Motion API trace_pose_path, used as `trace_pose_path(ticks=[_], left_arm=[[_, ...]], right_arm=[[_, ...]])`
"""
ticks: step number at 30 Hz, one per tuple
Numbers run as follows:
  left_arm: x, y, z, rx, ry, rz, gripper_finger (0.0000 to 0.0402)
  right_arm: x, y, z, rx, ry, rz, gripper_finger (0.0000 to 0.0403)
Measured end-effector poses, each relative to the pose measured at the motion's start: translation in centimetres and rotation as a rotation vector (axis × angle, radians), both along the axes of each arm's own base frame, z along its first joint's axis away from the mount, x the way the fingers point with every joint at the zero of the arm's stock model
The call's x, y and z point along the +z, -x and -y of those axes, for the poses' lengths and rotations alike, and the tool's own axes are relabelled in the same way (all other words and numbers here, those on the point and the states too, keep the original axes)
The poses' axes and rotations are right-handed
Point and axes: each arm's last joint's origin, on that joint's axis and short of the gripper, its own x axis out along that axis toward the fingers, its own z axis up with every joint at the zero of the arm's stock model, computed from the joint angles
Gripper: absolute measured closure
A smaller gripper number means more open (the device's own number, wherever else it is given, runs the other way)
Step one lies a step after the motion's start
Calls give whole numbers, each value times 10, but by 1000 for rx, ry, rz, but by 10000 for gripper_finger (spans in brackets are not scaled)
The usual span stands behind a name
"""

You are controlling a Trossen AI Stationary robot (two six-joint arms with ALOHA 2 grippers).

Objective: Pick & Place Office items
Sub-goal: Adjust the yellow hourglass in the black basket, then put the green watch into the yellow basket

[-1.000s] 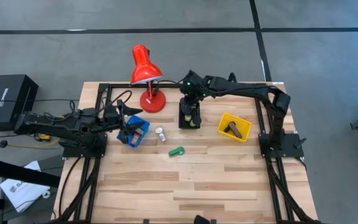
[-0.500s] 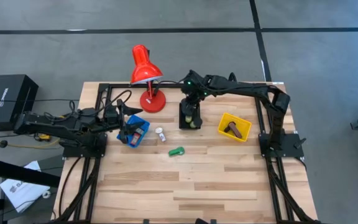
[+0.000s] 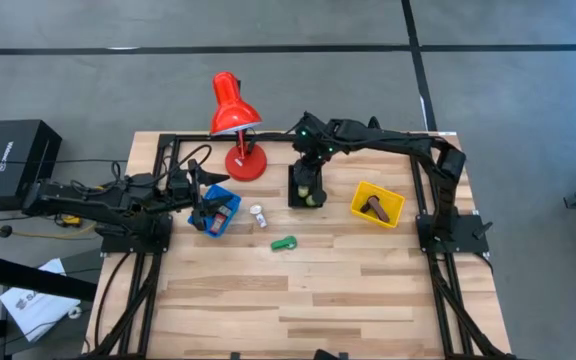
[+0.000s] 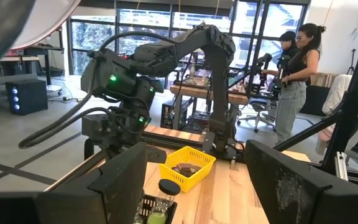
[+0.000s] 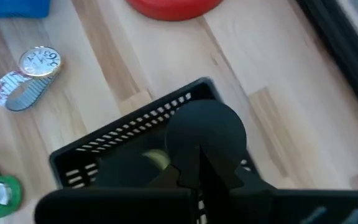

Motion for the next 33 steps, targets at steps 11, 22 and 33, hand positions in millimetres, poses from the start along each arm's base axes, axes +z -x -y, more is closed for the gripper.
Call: trace_pose_path(ticks=[11, 22, 33], left_arm=[[0, 0, 0, 0, 2, 1, 137], [0, 0, 0, -1, 2, 0, 137], [0, 0, 0, -2, 18, 3, 137]], right_arm=[[28, -4, -5, 34, 9, -20, 403], [72, 14, -38, 147, 28, -40, 403], [82, 58, -113, 315, -17, -63, 403]])
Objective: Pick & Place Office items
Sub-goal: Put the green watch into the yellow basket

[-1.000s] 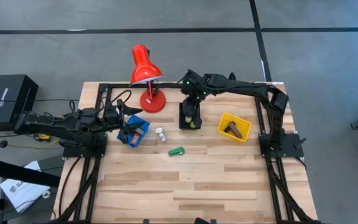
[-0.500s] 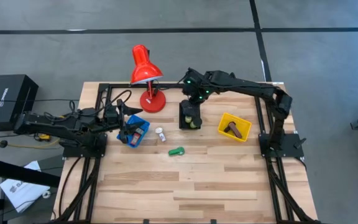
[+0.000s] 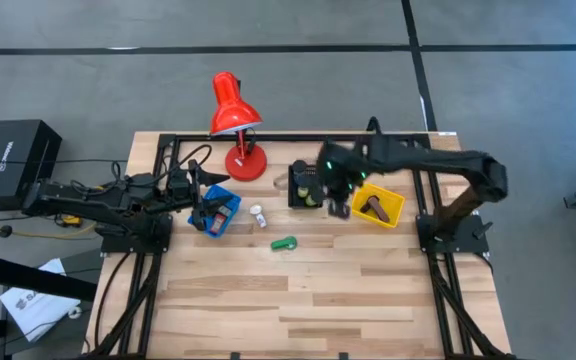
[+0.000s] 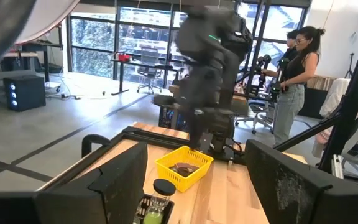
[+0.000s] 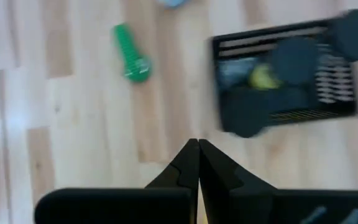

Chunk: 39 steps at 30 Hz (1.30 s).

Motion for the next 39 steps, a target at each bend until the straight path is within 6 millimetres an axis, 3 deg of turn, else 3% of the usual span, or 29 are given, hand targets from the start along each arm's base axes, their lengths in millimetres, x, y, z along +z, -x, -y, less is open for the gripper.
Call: trace_pose_path(ticks=[8, 14, 20, 31, 39], left_arm=[[0, -1, 0, -1, 9, 0, 137], [-2, -3, 0, -1, 9, -17, 137], [-7, -11, 1, 0, 8, -40, 137], [-7, -22, 1, 0, 10, 0, 137], [-7, -24, 1, 3, 9, 1, 137]], right_arm=[[-43, 30, -70, 119, -43, 118, 403], [-68, 35, -112, 169, -110, 216, 403], [-93, 10, -133, 241, -116, 315, 402], [-130, -57, -125, 247, -55, 209, 319], [-123, -101, -132, 395, 39, 116, 260]])
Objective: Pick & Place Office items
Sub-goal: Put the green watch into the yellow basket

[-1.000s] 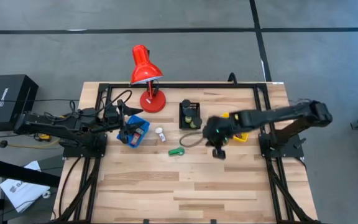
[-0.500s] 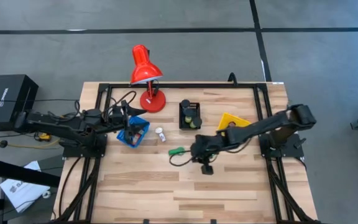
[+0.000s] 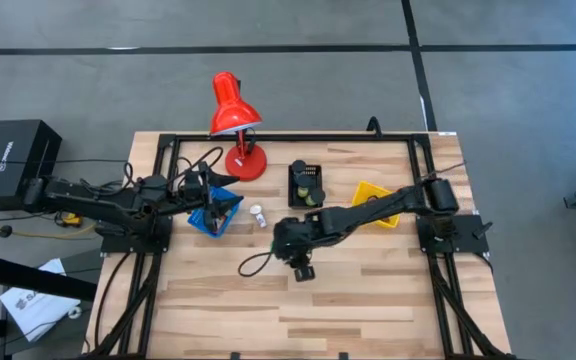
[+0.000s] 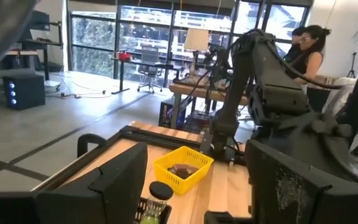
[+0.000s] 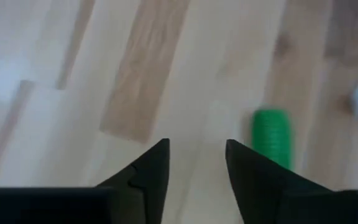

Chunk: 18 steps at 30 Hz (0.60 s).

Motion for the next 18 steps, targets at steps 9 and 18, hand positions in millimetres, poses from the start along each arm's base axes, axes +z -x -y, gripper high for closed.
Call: trace_pose_path(ticks=[9, 18], left_arm=[[1, 0, 0, 1, -1, 10, 137], [1, 0, 0, 0, -1, 15, 137]], right_arm=[[-11, -34, 13, -17, 181, -10, 197], [-33, -37, 41, -120, 160, -127, 176]])
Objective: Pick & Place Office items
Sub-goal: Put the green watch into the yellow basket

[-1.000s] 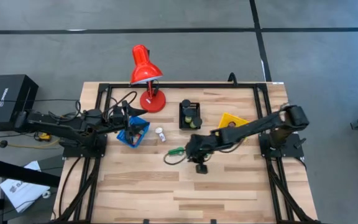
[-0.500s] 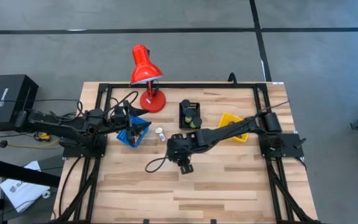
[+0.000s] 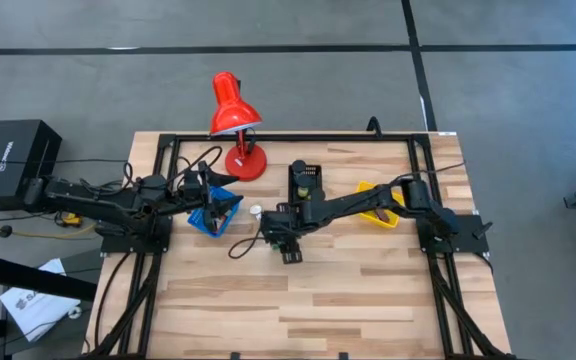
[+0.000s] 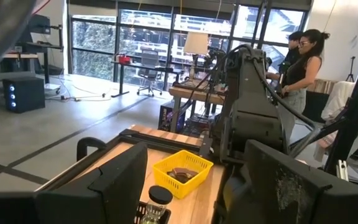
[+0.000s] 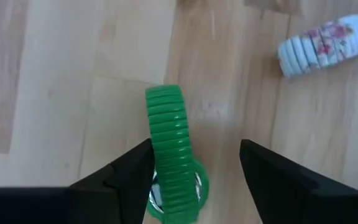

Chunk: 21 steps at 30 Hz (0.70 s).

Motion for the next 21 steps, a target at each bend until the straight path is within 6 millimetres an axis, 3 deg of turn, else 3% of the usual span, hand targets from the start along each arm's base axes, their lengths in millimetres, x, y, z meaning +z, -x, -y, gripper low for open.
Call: trace_pose_path(ticks=[6, 16, 21], left_arm=[[0, 0, 0, 0, 0, 2, 137], [0, 0, 0, 0, 0, 5, 137], [1, 0, 0, 0, 0, 6, 137]], right_arm=[[-1, 4, 1, -2, 2, -50, 205], [-2, 13, -9, -43, -19, -127, 342], [5, 24, -22, -97, -53, -198, 342]])
